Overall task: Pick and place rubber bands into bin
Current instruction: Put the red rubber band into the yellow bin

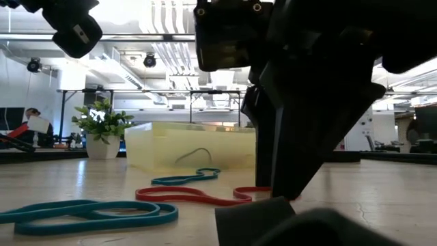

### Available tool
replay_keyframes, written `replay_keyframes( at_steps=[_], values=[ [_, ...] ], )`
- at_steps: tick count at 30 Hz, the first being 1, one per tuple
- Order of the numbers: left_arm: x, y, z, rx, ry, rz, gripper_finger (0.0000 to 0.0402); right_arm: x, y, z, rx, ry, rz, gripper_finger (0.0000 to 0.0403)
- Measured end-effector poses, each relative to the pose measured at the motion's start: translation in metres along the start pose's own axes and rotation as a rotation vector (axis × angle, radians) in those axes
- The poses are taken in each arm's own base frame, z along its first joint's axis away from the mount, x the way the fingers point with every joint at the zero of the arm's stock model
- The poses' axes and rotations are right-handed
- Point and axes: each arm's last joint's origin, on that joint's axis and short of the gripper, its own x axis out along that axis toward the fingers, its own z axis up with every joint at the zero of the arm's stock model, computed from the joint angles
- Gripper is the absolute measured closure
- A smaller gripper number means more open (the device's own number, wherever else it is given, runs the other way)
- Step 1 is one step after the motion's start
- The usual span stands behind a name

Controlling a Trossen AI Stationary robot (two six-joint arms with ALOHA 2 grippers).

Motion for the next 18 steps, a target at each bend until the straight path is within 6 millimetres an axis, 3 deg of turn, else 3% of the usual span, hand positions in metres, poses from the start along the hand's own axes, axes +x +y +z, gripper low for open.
replay_keyframes(
  at_steps=[10,18],
  values=[
    [0.000,-0.002,-0.001,0.001,0.003,-0.006,0.0267,0.001,0.006,0.009,0.017,0.035,-0.079,0.0179],
    [0.000,-0.002,-0.001,0.000,0.003,-0.006,0.0267,0.006,0.012,0.005,0.083,0.045,-0.087,0.0233]
  ],
)
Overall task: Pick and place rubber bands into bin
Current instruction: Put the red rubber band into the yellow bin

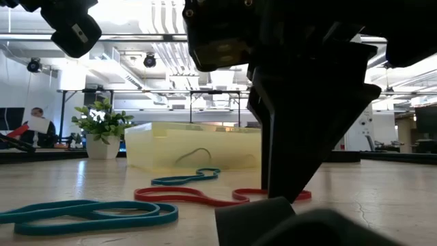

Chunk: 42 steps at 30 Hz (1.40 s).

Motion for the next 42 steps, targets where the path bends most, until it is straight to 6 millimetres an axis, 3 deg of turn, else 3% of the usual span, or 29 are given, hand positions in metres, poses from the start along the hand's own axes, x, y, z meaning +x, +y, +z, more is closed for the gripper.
replay_keyframes(
  at_steps=[14,19,32,42],
  values=[
    [0.000,0.000,0.000,0.003,0.000,0.001,0.0267,0.000,0.006,-0.003,0.091,-0.014,-0.008,0.0389],
    [0.000,-0.002,-0.001,0.006,0.004,-0.007,0.0267,-0.002,0.007,-0.003,0.155,-0.059,-0.048,0.0395],
    [-0.001,-0.004,-0.002,0.009,0.012,-0.019,0.0267,-0.034,0.009,0.003,0.228,-0.235,-0.134,0.0395],
    [-0.001,-0.004,-0.003,0.011,0.013,-0.018,0.0267,-0.074,0.006,0.002,0.325,-0.408,-0.210,0.0395]
  ],
)
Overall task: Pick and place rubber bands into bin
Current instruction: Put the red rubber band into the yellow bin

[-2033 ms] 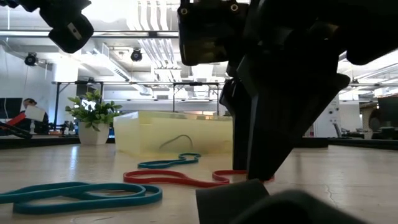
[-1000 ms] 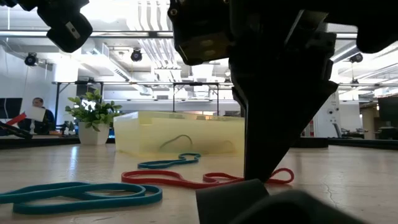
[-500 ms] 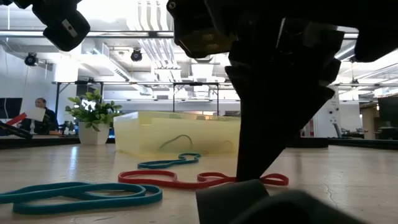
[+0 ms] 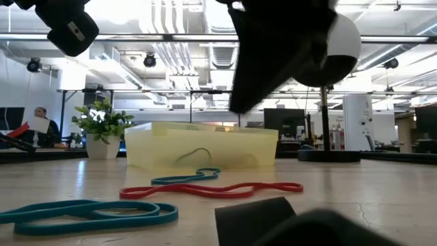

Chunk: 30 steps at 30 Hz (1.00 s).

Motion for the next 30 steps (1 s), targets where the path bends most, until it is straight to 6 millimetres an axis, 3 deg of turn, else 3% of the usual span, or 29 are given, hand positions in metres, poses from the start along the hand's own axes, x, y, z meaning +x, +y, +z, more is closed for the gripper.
replay_keyframes(
  at_steps=[8,13,17,30],
  values=[
    [0.000,0.000,-0.001,0.002,0.006,0.004,0.0267,-0.011,-0.002,0.011,-0.090,-0.041,0.005,0.0395],
    [0.000,0.000,-0.001,0.006,0.006,0.004,0.0267,0.010,0.004,0.002,-0.256,0.059,0.140,0.0387],
    [0.000,0.000,-0.001,0.007,0.006,0.004,0.0267,0.023,0.005,0.004,-0.299,0.096,0.233,0.0354],
    [0.000,0.001,-0.002,0.009,0.015,0.008,0.0267,0.048,-0.013,0.000,-0.300,0.249,0.278,0.0222]
  ],
)
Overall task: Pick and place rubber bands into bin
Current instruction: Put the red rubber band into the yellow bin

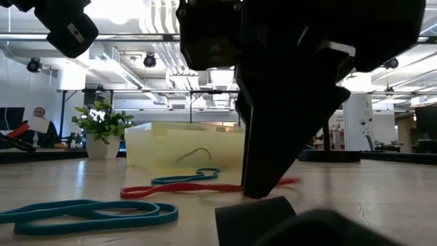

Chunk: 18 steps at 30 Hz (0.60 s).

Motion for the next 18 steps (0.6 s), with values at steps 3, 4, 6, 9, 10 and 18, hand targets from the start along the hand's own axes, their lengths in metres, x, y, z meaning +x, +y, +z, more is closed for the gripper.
replay_keyframes(
  at_steps=[3,4,6,9,10,18],
  values=[
    [0.000,0.000,0.000,0.002,-0.001,0.000,0.0267,0.002,-0.003,-0.001,-0.004,0.010,0.008,0.0211],
    [0.000,0.000,0.000,0.002,0.000,0.000,0.0267,0.002,-0.003,-0.001,-0.007,0.011,0.010,0.0209],
    [0.000,0.000,-0.001,0.003,0.002,0.001,0.0267,0.002,-0.003,-0.001,-0.009,0.011,0.008,0.0207],
    [0.000,0.001,-0.002,0.003,0.006,0.004,0.0267,0.002,-0.005,0.000,-0.013,0.011,0.008,0.0207],
    [0.001,0.002,-0.003,0.003,0.009,0.006,0.0267,0.002,-0.005,0.000,-0.012,0.011,0.007,0.0207],
    [0.002,0.008,-0.014,-0.031,0.032,0.021,0.0267,0.001,-0.006,0.000,-0.016,0.017,-0.008,0.0209]
  ],
)
